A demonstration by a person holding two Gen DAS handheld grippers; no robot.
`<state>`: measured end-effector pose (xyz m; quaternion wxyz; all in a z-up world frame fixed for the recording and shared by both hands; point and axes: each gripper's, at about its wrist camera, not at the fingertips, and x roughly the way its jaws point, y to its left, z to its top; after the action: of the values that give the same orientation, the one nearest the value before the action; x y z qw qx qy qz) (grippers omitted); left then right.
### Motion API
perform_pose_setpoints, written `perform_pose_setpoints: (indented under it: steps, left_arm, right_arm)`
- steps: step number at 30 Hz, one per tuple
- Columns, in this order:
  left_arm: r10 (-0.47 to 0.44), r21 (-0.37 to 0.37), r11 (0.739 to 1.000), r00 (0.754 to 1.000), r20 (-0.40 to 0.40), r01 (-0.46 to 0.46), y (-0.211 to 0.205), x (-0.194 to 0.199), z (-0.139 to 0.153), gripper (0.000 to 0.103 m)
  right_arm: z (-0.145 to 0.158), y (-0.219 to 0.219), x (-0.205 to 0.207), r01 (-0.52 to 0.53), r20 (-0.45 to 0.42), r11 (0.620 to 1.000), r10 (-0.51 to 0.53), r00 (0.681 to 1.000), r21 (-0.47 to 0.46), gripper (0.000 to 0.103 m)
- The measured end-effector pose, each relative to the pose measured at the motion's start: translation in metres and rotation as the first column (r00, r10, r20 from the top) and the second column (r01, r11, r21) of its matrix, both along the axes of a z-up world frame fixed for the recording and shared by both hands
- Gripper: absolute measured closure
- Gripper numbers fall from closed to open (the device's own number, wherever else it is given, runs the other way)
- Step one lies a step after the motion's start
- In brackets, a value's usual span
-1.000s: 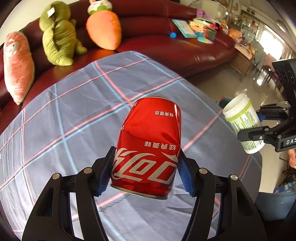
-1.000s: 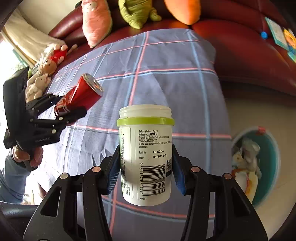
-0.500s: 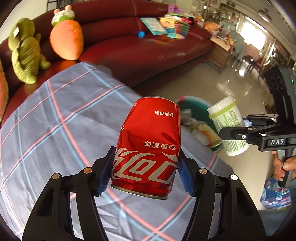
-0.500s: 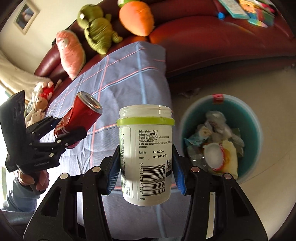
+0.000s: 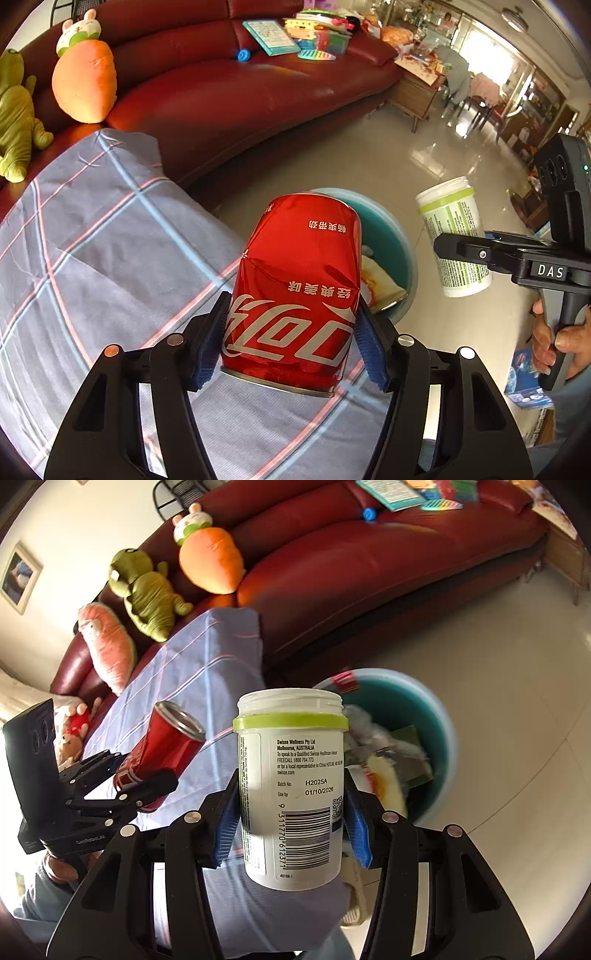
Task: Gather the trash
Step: 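Lift and carry the red can and white bottle toward the teal bin, then open the left gripper to drop the can while the right gripper releases the bottle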
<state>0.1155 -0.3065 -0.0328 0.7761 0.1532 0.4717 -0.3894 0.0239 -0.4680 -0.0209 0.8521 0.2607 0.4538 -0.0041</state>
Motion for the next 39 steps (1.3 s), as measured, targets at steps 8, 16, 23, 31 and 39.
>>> perform_pose_setpoints:
  steps: [8,16,23,31,39]
  left_arm:
    - [-0.008,0.004,1.0,0.999,-0.042,0.008,-0.034,0.005,-0.015,0.039]
    - [-0.006,0.037,0.999,0.998,-0.065,0.008,-0.068,0.015,-0.037,0.038]
    - [0.003,0.068,0.998,0.995,-0.097,0.004,-0.086,0.03,-0.057,0.036]
    - [0.031,0.078,0.997,0.993,-0.111,-0.023,-0.071,0.028,-0.062,0.016]
    - [0.098,0.09,0.992,0.989,-0.11,-0.088,-0.046,0.016,-0.059,0.007]
  right_arm:
    - [-0.01,-0.037,-0.011,0.119,-0.006,0.993,-0.119,0.993,-0.013,0.055]
    - [-0.033,-0.055,-0.006,0.157,-0.048,0.987,-0.157,0.986,0.013,0.055]
    - [-0.042,-0.059,-0.001,0.159,-0.075,0.987,-0.157,0.985,0.017,0.055]
    - [-0.045,-0.057,0.004,0.158,-0.093,0.987,-0.156,0.983,0.009,0.055]
    - [-0.048,-0.048,0.015,0.127,-0.112,0.992,-0.128,0.985,-0.008,0.055]
